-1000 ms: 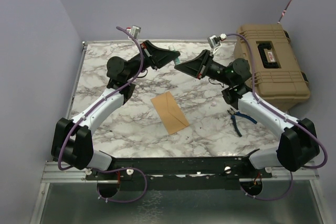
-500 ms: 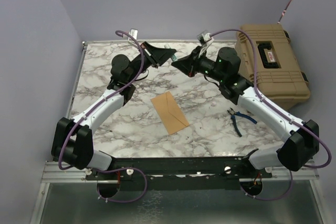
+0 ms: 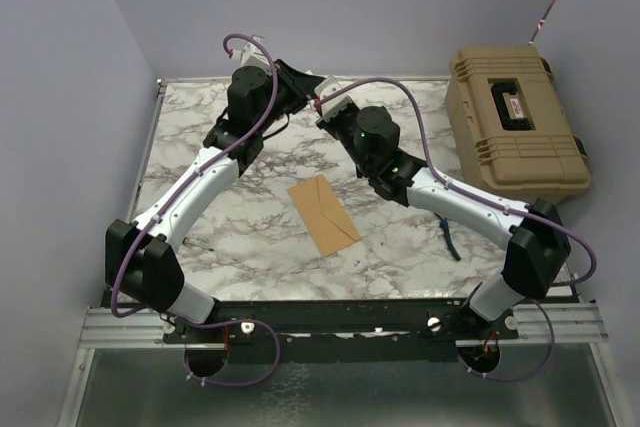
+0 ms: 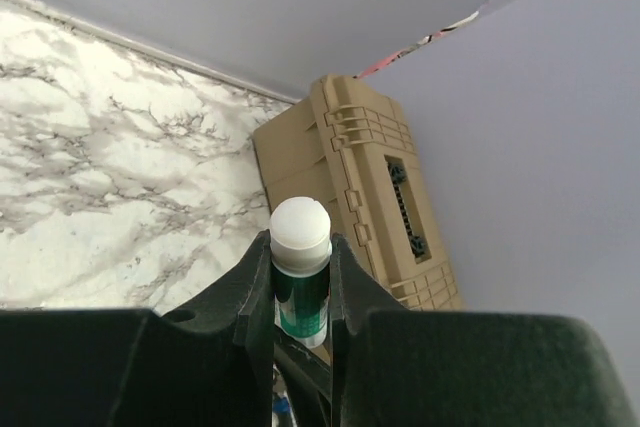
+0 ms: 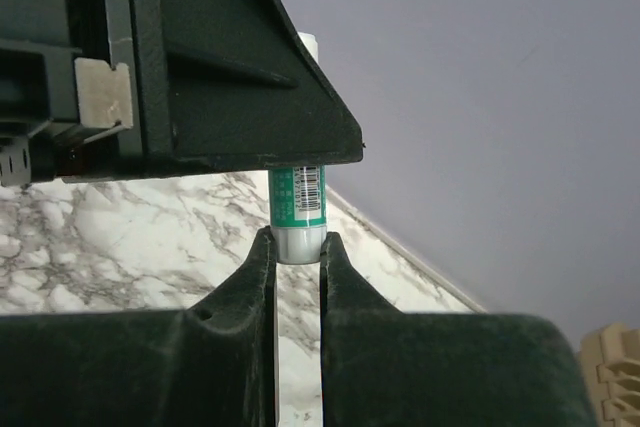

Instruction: Place the letter into the envelope and seal it

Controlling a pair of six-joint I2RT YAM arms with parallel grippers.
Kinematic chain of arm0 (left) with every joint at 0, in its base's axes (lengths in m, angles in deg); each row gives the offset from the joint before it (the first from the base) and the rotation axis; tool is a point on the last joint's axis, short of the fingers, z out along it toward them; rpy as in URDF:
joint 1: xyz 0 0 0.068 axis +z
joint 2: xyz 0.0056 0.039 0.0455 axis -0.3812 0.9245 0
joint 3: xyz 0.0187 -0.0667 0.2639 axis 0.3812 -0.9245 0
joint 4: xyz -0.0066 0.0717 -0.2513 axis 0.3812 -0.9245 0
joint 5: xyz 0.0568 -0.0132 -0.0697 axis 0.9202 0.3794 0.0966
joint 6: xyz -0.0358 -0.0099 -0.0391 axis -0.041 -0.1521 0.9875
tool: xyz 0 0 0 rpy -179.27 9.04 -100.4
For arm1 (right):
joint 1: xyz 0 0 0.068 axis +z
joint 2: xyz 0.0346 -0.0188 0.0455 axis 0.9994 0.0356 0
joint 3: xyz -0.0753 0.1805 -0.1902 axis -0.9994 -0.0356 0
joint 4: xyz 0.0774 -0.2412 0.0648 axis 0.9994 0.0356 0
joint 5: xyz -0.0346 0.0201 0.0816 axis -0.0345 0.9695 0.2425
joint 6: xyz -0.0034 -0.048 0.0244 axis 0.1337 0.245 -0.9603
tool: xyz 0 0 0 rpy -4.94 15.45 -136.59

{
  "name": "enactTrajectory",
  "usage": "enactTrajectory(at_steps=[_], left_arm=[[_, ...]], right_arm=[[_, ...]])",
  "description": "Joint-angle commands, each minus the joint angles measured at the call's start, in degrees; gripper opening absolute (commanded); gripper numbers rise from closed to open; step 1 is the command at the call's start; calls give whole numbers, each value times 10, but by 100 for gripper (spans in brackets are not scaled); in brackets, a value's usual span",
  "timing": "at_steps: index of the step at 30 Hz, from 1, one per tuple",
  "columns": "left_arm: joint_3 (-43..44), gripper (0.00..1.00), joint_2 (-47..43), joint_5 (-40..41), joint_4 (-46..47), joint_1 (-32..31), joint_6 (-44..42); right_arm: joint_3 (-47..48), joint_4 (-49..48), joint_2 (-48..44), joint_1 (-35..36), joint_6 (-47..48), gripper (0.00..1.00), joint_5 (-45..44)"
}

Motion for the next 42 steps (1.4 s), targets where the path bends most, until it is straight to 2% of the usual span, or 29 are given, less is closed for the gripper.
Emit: enactTrajectory(at_steps=[1, 2, 4, 5, 6, 9, 13, 15, 17, 21, 24, 27, 36, 39, 42], left_arm=[[17, 0, -15, 6, -76, -6, -18], [13, 0, -20, -2, -65, -6, -40], [4, 0, -28, -29, -36, -5, -90], [2, 0, -31, -49, -23, -4, -121], [0, 0, -33, -78, -15, -1, -147], [-15, 0, -46, -165, 26, 13, -193], [-38, 0, -56, -308, 121, 35, -194], [-41, 0, -56, -366, 155, 36, -195], [-41, 0, -55, -419, 184, 37, -191], [-47, 0, -52, -489, 281, 36, -131], [-58, 0, -51, -517, 347, 36, -86], [-60, 0, -56, -534, 362, 36, -74], [-79, 0, -72, -520, 395, 29, -50], [-83, 0, -76, -516, 400, 22, -49], [-85, 0, -75, -511, 402, 20, -47]], right_arm=[[40, 101, -39, -30, -85, 16, -27], [50, 140, -55, -42, -131, 27, 24], [70, 204, -80, -60, -211, 57, 107], [80, 238, -91, -69, -243, 68, 148], [87, 264, -102, -76, -265, 72, 191], [78, 298, -134, -91, -303, 76, 331], [48, 302, -161, -122, -381, 76, 485], [19, 261, -177, -143, -432, 76, 547], [-10, 202, -189, -158, -476, 76, 581], [-27, 182, -175, -161, -519, 69, 590], [-38, 140, -162, -161, -553, 59, 620], [-50, 91, -162, -162, -585, 54, 637], [-88, -72, -158, -162, -662, 57, 691], [-82, -72, -151, -163, -666, 52, 688], [-76, -77, -145, -162, -667, 39, 688]])
